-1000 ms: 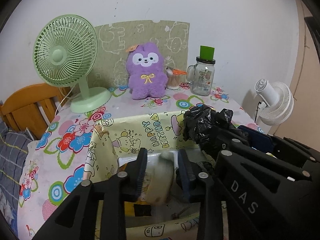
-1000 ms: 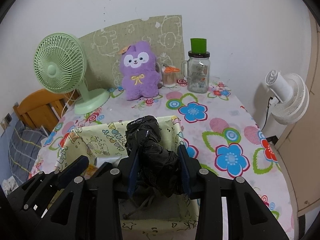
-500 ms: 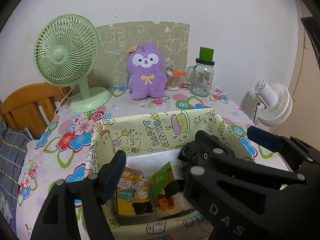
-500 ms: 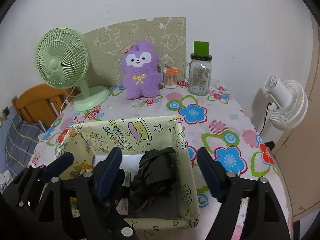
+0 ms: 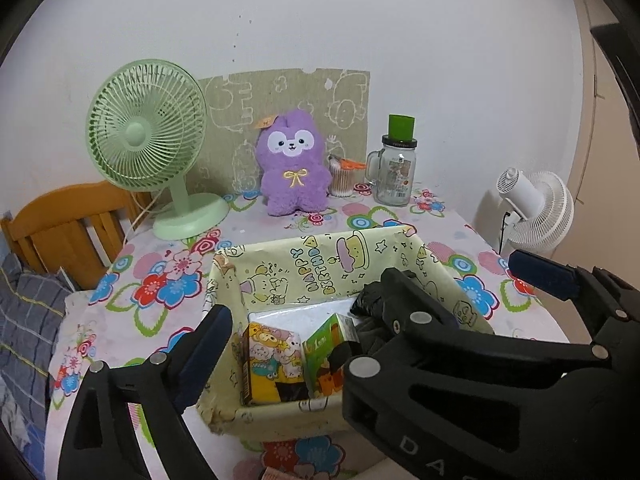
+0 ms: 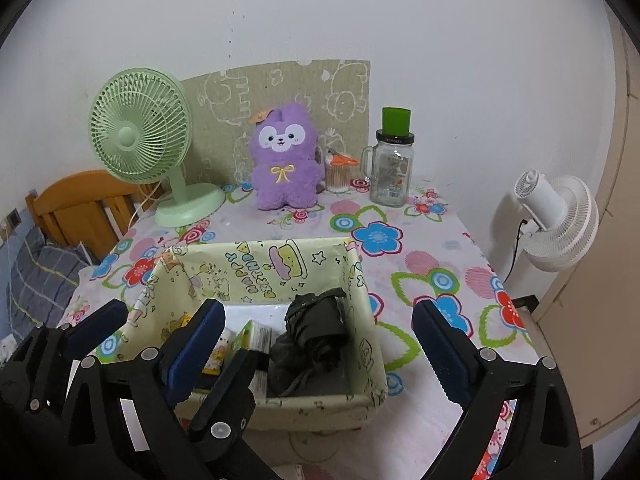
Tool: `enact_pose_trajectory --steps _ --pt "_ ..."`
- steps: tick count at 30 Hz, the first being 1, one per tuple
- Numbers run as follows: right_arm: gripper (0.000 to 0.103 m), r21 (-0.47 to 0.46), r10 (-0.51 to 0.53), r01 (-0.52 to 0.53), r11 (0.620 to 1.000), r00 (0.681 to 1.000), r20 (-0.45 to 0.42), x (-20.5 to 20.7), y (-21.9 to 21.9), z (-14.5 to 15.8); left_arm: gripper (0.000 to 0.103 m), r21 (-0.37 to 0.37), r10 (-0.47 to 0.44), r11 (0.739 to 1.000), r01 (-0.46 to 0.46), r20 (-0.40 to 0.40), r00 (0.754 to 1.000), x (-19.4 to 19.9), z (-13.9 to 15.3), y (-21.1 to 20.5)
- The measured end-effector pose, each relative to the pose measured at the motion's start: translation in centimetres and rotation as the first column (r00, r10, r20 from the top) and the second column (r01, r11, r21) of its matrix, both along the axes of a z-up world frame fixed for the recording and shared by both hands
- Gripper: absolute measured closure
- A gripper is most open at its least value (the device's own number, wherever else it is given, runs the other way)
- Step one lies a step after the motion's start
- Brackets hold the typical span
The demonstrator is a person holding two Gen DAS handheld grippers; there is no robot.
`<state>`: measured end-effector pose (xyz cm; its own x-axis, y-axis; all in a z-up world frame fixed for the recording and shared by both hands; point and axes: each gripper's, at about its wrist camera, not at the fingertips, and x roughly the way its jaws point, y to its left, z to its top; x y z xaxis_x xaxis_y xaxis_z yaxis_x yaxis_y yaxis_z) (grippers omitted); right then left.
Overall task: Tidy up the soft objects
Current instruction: 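Withdraw both open tools from the basket back toward the pile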
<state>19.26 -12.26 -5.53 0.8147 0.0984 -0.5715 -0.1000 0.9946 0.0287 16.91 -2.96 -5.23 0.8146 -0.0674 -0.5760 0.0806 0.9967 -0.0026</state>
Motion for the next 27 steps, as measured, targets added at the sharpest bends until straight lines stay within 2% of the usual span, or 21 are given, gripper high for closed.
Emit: enact_pose_trajectory --steps 4,7,27 --pt "0.006 -0.004 0.001 -0.001 1.0 1.0 0.017 -1.2 0.0 0.5 0.002 0.016 0.021 1.0 -0.022 0.018 1.0 -1.2 0.5 0.1" --pt "0.002 -0.02 0.005 -0.004 1.0 0.999 0.034 -2.4 0.2 1.0 0.001 -0.003 0.019 1.0 -0.018 0.019 1.0 -2.2 0.7 0.4" --pt "0.001 -0.051 0.021 -0.017 0.999 0.996 0.087 -8.4 0.6 1.9 0.0 -0.027 0.015 1.0 -0.013 0.059 0.998 -7.5 1.4 0.7"
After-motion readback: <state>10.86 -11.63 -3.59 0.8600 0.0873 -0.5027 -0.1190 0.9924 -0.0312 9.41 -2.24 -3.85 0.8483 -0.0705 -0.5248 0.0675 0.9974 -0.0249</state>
